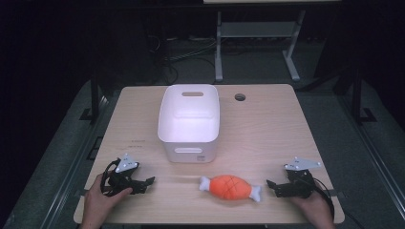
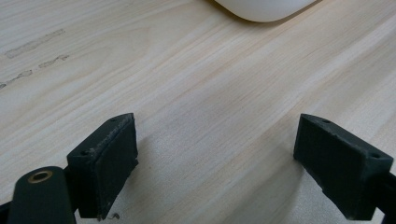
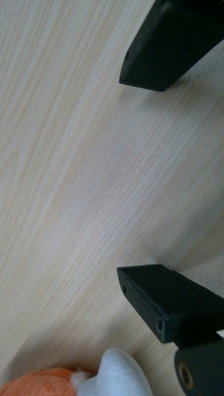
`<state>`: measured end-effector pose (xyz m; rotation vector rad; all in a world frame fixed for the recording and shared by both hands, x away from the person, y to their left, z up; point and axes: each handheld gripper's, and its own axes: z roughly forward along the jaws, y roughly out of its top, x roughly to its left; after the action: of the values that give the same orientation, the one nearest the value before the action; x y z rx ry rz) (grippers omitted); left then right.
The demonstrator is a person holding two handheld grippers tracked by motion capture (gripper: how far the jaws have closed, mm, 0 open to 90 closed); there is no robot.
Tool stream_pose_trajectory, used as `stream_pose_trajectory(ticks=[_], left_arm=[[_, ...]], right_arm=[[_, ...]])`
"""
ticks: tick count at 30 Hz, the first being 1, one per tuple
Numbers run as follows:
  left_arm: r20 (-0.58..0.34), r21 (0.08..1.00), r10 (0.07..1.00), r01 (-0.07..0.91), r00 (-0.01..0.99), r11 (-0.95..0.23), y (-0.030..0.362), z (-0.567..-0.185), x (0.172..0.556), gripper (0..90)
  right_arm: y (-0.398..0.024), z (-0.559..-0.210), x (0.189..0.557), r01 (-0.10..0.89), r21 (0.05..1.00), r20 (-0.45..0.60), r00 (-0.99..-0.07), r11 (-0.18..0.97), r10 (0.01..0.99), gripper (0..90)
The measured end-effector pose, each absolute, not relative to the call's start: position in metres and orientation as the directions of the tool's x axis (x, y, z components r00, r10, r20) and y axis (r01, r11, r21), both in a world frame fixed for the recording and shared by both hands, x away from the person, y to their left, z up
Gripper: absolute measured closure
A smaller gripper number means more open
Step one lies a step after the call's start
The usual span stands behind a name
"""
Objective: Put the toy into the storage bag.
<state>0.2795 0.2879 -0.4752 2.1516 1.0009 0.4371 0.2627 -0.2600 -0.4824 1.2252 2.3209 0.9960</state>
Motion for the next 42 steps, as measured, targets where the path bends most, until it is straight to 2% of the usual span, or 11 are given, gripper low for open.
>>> stream_pose_trajectory(ticks=[7, 8, 14, 16, 17, 18, 19, 20, 21, 22, 42], left_arm=[[0.006, 0.725, 0.766, 0.525, 0.642, -0.446, 0.288, -0.475, 0.279, 12.6], [0.005, 0.724, 0.766, 0.526, 0.643, -0.446, 0.288, -0.475, 0.280, 12.6], [0.006, 0.725, 0.766, 0.525, 0.642, -0.446, 0.288, -0.475, 0.279, 12.6], [0.006, 0.725, 0.767, 0.525, 0.642, -0.445, 0.288, -0.475, 0.279, 12.6], [0.006, 0.725, 0.767, 0.525, 0.642, -0.445, 0.288, -0.475, 0.279, 12.6], [0.006, 0.724, 0.766, 0.526, 0.642, -0.446, 0.288, -0.475, 0.280, 12.6], [0.006, 0.724, 0.766, 0.526, 0.642, -0.446, 0.288, -0.475, 0.280, 12.6], [0.005, 0.724, 0.766, 0.526, 0.642, -0.445, 0.288, -0.475, 0.280, 12.6], [0.005, 0.724, 0.766, 0.526, 0.642, -0.445, 0.288, -0.475, 0.280, 12.6], [0.005, 0.724, 0.766, 0.526, 0.642, -0.445, 0.288, -0.475, 0.280, 12.6], [0.006, 0.725, 0.766, 0.526, 0.642, -0.446, 0.288, -0.475, 0.280, 12.6]], right_arm=[[-0.260, -0.481, 0.263, 0.593, 0.704, 0.034, -0.578, 0.390, 0.816, 8.2], [-0.260, -0.479, 0.263, 0.589, 0.703, 0.031, -0.587, 0.400, 0.809, 15.7], [-0.263, -0.471, 0.260, 0.600, 0.700, 0.066, -0.595, 0.387, 0.801, 32.3], [-0.265, -0.462, 0.256, 0.587, 0.716, 0.090, -0.614, 0.378, 0.784, 52.4], [-0.265, -0.462, 0.256, 0.587, 0.716, 0.090, -0.614, 0.378, 0.784, 52.4], [-0.264, -0.456, 0.253, 0.580, 0.720, 0.108, -0.637, 0.382, 0.764, 65.2], [-0.264, -0.456, 0.253, 0.580, 0.720, 0.108, -0.637, 0.382, 0.764, 65.2], [-0.262, -0.452, 0.251, 0.569, 0.721, 0.107, -0.655, 0.395, 0.748, 78.1], [-0.262, -0.452, 0.251, 0.569, 0.721, 0.107, -0.655, 0.395, 0.748, 78.1], [-0.260, -0.449, 0.250, 0.565, 0.725, 0.127, -0.672, 0.394, 0.730, 88.3], [-0.224, -0.437, 0.227, 0.506, 0.730, 0.176, -0.789, 0.459, 0.589, 89.8]])
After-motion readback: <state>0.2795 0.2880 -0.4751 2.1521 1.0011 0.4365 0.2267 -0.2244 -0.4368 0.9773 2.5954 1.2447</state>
